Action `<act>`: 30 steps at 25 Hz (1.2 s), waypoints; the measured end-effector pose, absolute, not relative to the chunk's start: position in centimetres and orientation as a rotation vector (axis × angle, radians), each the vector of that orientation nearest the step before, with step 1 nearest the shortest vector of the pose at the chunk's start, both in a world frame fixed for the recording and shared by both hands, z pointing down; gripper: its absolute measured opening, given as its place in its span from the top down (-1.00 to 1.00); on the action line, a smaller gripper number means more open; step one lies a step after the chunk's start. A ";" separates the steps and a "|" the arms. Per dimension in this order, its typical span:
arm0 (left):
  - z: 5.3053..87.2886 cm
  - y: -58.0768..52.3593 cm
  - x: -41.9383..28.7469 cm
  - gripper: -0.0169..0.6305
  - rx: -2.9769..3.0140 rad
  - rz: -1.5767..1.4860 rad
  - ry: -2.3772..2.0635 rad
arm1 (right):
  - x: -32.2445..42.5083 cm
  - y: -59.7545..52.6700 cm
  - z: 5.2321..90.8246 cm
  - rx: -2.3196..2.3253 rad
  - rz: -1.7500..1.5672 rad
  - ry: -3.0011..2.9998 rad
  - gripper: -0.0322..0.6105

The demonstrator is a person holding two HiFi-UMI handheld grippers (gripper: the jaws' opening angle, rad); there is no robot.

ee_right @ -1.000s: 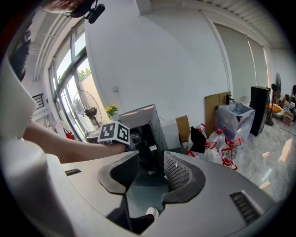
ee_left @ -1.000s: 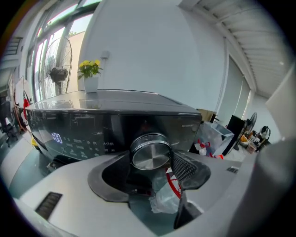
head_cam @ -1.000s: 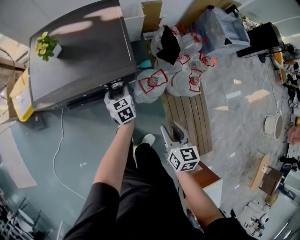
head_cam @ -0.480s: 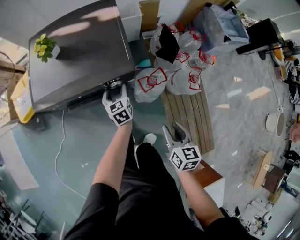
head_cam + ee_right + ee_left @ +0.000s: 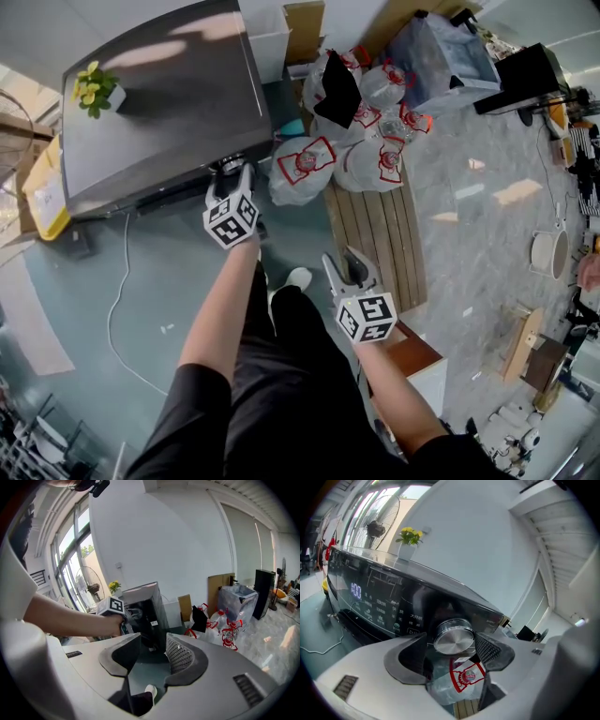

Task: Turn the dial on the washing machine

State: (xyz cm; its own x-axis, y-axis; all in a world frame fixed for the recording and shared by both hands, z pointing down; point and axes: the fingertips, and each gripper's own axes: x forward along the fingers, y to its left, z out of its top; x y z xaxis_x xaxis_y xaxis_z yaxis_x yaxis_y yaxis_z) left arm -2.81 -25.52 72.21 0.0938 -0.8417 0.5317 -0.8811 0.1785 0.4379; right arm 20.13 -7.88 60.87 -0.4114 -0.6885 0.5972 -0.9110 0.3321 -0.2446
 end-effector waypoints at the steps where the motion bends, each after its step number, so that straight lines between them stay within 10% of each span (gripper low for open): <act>1: 72.2 -25.5 -2.9 0.03 1.634 0.066 -1.729 | 20.2 -7.8 61.0 1.410 0.786 -2.213 0.40; 30: 72.7 -25.6 -2.2 0.12 1.611 0.428 -1.842 | 21.1 -8.9 61.5 1.443 0.785 -2.190 0.44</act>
State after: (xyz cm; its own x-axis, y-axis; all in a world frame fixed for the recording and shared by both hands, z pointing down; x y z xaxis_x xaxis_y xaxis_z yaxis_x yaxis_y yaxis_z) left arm -2.19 -25.62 72.72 -0.0380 -0.7564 0.6530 -0.9668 0.1931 0.1674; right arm 21.06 -8.94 61.54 -0.3864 -0.6965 0.6046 -0.9220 0.3092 -0.2331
